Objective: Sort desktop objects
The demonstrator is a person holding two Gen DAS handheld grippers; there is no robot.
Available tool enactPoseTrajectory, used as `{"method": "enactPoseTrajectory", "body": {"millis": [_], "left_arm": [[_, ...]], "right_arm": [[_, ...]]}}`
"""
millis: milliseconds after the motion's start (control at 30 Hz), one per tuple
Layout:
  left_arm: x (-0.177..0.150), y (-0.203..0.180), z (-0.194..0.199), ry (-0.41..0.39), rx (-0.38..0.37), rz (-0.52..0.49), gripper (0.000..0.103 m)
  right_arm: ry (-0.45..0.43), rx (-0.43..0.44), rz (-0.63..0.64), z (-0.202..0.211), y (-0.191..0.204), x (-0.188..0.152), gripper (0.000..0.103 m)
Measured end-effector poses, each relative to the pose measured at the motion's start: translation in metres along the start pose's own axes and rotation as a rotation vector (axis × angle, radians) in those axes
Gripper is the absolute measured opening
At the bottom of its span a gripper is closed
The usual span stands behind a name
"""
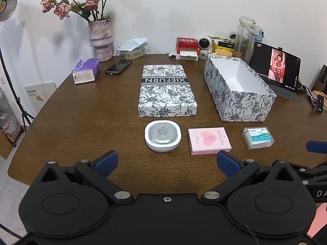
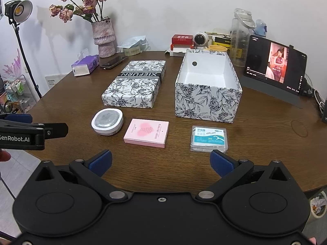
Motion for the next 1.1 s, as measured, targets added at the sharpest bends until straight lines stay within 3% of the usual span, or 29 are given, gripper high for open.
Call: {"method": "enactPoseTrajectory", "body": {"millis": [633, 1100], "left_arm": [[0.004, 0.002, -0.017, 0.050, 0.020, 0.024, 0.103], [0.023, 0.003, -0.060, 0.140, 0.046, 0.033, 0.103]], "right_arm": [[0.016, 0.033, 0.002, -0.009, -0.007, 0.003, 0.103], [0.067, 0.058, 0.008, -0.028, -0.015, 0.008, 0.103]]}}
Point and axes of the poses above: each gripper's, at about its wrist camera, not at the fingertips, and z roughly against the way its jaws point, y to its left, x to its top, the point moved 5 cm from there along -z, roughly the way its jaws point, and after that the axes turned 2 degrees about y, right-handed, at the moved point
